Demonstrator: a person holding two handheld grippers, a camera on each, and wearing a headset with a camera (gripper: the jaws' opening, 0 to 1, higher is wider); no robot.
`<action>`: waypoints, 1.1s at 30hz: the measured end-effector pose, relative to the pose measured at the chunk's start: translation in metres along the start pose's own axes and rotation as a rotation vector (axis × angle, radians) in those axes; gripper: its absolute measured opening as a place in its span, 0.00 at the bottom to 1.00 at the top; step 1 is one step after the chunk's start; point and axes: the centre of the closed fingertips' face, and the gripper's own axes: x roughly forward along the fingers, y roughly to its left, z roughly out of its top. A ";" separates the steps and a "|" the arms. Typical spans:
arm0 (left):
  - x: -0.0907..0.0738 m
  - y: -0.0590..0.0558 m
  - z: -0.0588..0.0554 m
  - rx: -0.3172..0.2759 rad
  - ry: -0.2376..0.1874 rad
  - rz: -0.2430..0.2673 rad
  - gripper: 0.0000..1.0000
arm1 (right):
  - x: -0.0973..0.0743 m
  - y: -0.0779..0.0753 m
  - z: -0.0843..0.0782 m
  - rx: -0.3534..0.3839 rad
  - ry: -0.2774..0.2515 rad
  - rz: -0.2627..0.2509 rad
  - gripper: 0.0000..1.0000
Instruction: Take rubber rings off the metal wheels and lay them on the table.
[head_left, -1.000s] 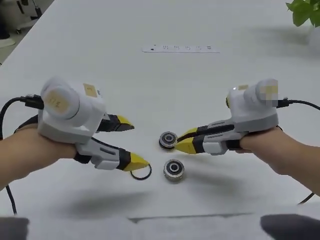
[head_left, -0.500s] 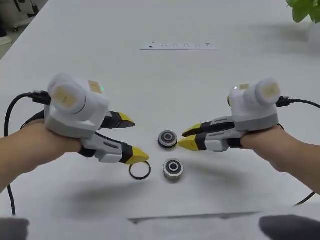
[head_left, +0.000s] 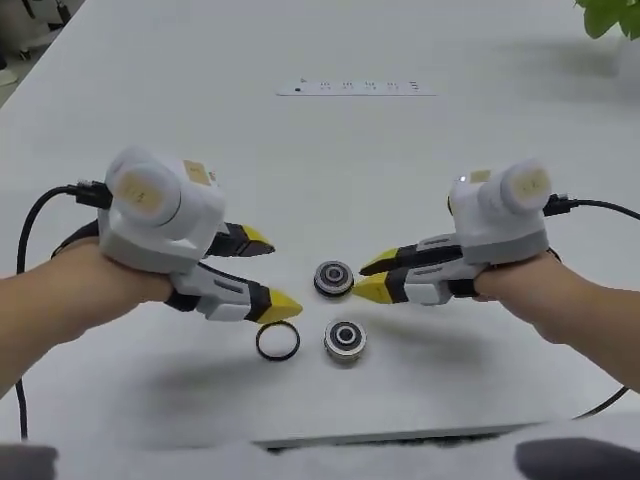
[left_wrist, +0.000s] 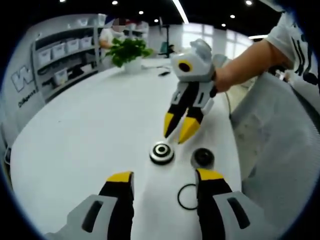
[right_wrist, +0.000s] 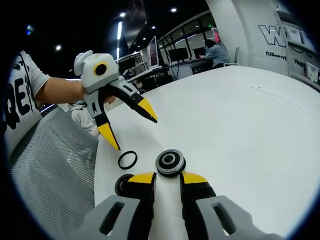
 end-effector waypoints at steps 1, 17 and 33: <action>0.001 0.000 0.000 0.000 0.002 -0.001 0.50 | 0.001 0.000 0.000 0.001 0.001 0.001 0.16; 0.017 0.007 0.002 -0.009 -0.005 -0.012 0.46 | 0.008 -0.007 -0.006 -0.027 0.023 -0.002 0.14; 0.032 0.006 0.007 0.007 -0.009 -0.037 0.40 | 0.012 -0.008 -0.007 -0.070 0.035 0.007 0.13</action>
